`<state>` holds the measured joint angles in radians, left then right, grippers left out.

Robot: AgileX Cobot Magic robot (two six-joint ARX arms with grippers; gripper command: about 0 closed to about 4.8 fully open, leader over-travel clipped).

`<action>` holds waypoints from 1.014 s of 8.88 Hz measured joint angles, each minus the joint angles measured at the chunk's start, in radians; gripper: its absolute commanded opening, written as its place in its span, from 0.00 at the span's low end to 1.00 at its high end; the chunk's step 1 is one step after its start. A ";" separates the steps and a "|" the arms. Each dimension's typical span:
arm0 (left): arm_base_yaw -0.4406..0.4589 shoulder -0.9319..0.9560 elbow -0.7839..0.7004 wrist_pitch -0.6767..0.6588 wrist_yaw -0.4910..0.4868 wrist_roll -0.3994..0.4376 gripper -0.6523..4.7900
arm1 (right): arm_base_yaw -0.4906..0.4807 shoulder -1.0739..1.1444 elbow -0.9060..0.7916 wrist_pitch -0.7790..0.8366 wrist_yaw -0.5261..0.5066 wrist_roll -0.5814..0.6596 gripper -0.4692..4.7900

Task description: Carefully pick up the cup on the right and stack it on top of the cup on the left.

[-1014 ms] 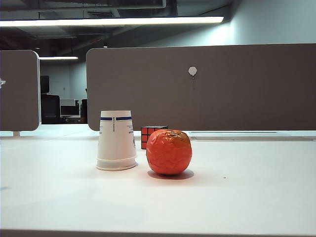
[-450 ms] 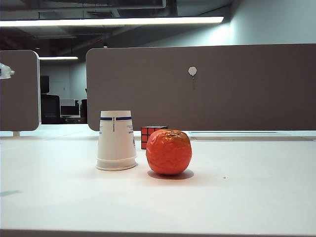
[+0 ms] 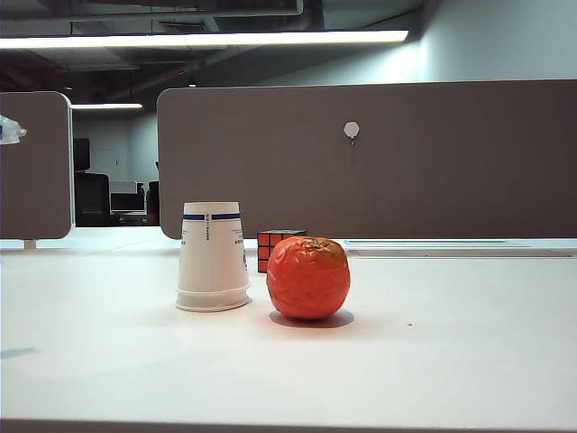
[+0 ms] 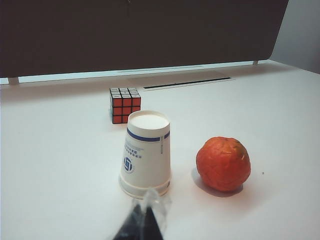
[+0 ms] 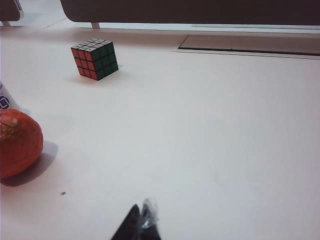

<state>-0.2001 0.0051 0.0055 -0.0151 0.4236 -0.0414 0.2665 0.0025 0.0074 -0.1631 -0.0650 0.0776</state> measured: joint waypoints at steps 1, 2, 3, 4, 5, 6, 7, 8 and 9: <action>0.000 0.000 0.000 0.000 -0.026 0.004 0.11 | 0.000 0.000 0.000 0.000 0.000 0.000 0.09; 0.000 0.000 0.000 0.006 -0.063 0.004 0.11 | 0.000 0.000 0.000 0.000 0.000 0.000 0.09; 0.000 0.000 0.000 0.055 -0.125 0.004 0.11 | 0.000 0.000 0.000 0.000 0.000 0.000 0.09; 0.000 0.000 0.000 0.068 -0.155 0.004 0.11 | 0.000 0.000 0.000 0.000 0.000 0.000 0.09; 0.000 0.000 0.000 0.070 -0.167 0.004 0.11 | 0.000 0.000 0.000 0.000 0.000 0.000 0.09; 0.000 0.000 0.000 0.071 -0.175 0.004 0.11 | 0.000 0.000 0.000 0.000 0.000 0.000 0.09; 0.000 0.000 0.000 0.071 -0.185 0.004 0.11 | 0.000 0.000 0.000 0.000 0.000 0.000 0.09; 0.000 0.000 0.000 0.071 -0.185 0.004 0.11 | 0.000 0.000 0.000 0.000 0.000 0.000 0.09; 0.000 0.000 0.000 0.071 -0.185 0.004 0.11 | 0.000 0.000 0.000 0.000 0.000 0.000 0.09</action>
<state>-0.1997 0.0051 0.0055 0.0559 0.2382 -0.0376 0.2665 0.0025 0.0074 -0.1631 -0.0650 0.0776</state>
